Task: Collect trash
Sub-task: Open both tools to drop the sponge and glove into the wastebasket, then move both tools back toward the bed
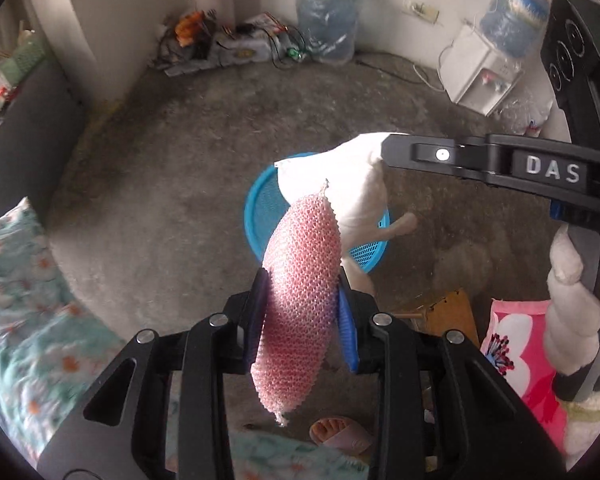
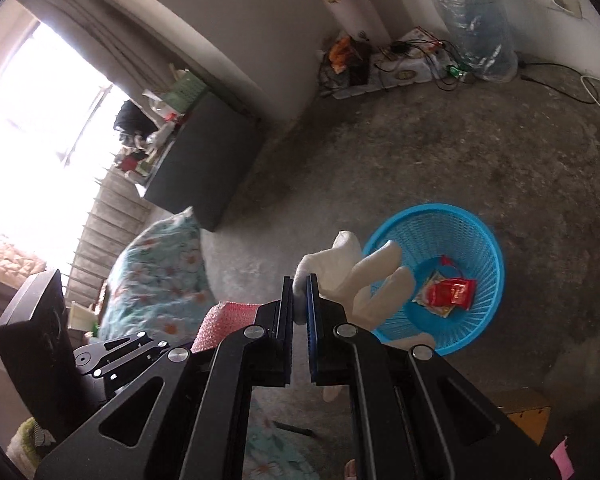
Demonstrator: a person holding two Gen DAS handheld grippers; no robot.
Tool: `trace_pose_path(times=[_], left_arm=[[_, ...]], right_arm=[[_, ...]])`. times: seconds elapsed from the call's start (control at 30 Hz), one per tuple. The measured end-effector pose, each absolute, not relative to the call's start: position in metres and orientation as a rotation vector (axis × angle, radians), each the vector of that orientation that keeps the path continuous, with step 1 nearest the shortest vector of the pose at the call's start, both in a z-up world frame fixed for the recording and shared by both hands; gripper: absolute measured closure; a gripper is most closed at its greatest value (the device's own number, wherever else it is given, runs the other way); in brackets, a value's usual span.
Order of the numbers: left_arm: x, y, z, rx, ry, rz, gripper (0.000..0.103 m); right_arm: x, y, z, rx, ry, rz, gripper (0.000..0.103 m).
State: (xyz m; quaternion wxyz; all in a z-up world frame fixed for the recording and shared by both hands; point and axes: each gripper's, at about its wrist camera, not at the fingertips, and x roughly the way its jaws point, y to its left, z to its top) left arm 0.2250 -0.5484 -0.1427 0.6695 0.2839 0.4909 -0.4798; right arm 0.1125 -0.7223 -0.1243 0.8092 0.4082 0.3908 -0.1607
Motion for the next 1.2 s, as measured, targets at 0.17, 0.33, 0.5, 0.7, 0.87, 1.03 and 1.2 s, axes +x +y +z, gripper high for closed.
trace_pose_path(times=[0.17, 0.33, 0.5, 0.7, 0.87, 1.03, 1.2], left_arm=[[0.224, -0.6, -0.186, 0.634, 1.117, -1.078, 0.069], [0.226, -0.623, -0.201, 0.579, 1.068, -1.012, 0.048], [0.228, -0.622, -0.184, 0.544, 1.024, -1.009, 0.047], [0.226, -0.593, -0.132, 0.524, 0.957, -1.073, 0.047], [0.228, -0.541, -0.07, 0.476, 0.896, -1.097, 0.045], [0.228, -0.467, -0.008, 0.419, 0.822, -1.091, 0.043], [0.224, -0.377, 0.052, 0.357, 0.738, -1.044, 0.038]], right_arm=[[0.128, -0.763, -0.171, 0.893, 0.899, -0.41, 0.092], [0.12, -0.783, -0.196, 0.913, 0.885, -0.479, 0.063], [0.1, -0.784, -0.196, 0.948, 0.815, -0.478, 0.062], [0.071, -0.744, -0.162, 0.915, 0.69, -0.477, 0.057], [0.06, -0.68, -0.11, 0.75, 0.626, -0.468, 0.045], [0.048, -0.621, -0.047, 0.591, 0.541, -0.45, 0.029], [0.04, -0.567, 0.011, 0.457, 0.436, -0.419, 0.009]])
